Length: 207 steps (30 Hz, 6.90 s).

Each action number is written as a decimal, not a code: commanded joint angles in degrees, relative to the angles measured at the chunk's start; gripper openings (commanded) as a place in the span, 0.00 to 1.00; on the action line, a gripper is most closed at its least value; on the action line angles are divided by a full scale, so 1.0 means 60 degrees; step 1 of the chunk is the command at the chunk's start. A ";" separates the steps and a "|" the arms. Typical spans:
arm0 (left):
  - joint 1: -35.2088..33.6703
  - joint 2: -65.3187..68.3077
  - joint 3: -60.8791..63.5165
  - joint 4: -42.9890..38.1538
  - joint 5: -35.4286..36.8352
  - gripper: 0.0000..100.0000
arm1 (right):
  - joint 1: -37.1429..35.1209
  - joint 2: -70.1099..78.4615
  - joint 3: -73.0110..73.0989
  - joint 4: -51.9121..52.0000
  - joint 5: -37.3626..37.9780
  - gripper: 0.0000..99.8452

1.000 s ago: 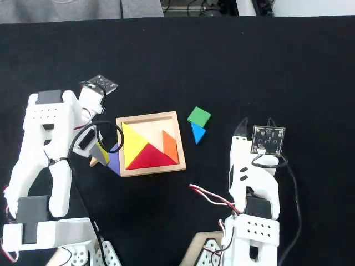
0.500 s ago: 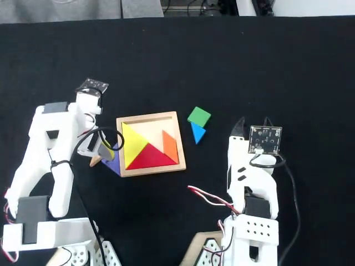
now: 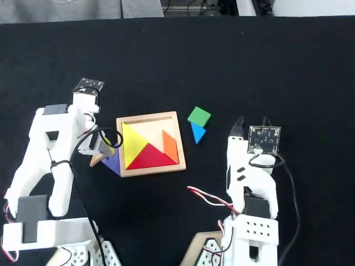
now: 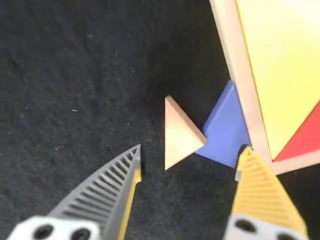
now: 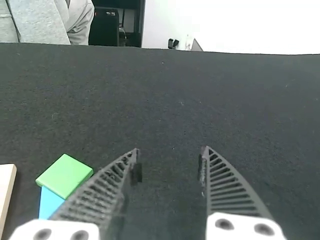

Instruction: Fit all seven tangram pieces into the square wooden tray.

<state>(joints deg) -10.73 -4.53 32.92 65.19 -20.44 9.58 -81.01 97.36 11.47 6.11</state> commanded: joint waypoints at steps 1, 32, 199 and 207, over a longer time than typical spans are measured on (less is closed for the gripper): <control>-0.0051 0.0835 -0.0330 -0.0117 0.0117 0.30 | -0.0103 -0.0037 -0.0183 -0.0234 -0.0015 0.20; -0.0974 0.1832 -0.2044 -0.0322 -0.0293 0.22 | -0.0117 -0.0037 -0.0183 -0.0249 -0.0015 0.20; 0.5223 0.5333 -0.7597 0.1626 0.7619 0.29 | -0.0059 -0.0037 -0.0242 -0.0264 -0.0015 0.20; 0.5165 0.4278 -0.8198 0.2813 0.7179 0.29 | -0.0059 -0.0037 -0.0242 -0.0264 -0.0015 0.20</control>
<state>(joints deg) 20.75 27.47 -11.74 77.67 25.19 9.58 -81.01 97.36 11.30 6.11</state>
